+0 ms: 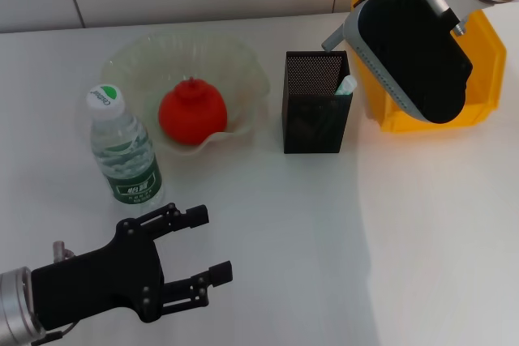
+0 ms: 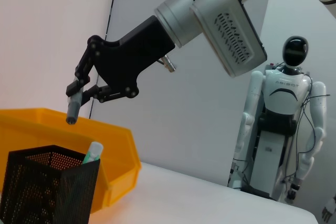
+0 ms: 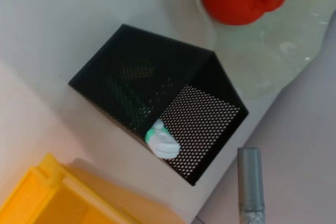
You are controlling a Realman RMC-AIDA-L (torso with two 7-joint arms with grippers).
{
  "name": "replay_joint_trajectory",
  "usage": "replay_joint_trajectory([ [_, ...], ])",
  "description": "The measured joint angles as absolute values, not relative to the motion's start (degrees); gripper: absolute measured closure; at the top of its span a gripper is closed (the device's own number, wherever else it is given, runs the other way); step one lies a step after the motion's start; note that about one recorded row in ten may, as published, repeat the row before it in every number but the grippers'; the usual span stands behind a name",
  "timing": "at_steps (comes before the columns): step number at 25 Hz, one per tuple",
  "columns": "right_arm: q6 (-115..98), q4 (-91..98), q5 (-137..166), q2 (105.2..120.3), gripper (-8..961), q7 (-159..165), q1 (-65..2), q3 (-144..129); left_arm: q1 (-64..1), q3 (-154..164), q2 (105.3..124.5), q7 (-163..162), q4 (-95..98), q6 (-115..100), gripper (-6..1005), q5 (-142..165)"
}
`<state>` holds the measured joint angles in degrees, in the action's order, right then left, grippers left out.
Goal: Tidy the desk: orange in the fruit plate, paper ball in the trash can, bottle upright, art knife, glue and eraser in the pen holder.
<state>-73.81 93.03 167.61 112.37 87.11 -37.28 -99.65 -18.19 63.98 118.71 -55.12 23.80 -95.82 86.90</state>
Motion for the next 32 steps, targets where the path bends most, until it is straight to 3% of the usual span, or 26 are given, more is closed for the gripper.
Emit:
replay_joint_trajectory([
  [8,-73.0,87.8,167.7,111.31,817,87.1,-40.2,-102.4,-18.8,64.0,118.78,-55.0,23.5,-95.9,184,86.6],
  [32,-72.4,81.1,167.7,111.81,819,88.2,-44.8,-105.5,-20.8,64.0,118.82,-54.9,23.2,-95.8,184,86.8],
])
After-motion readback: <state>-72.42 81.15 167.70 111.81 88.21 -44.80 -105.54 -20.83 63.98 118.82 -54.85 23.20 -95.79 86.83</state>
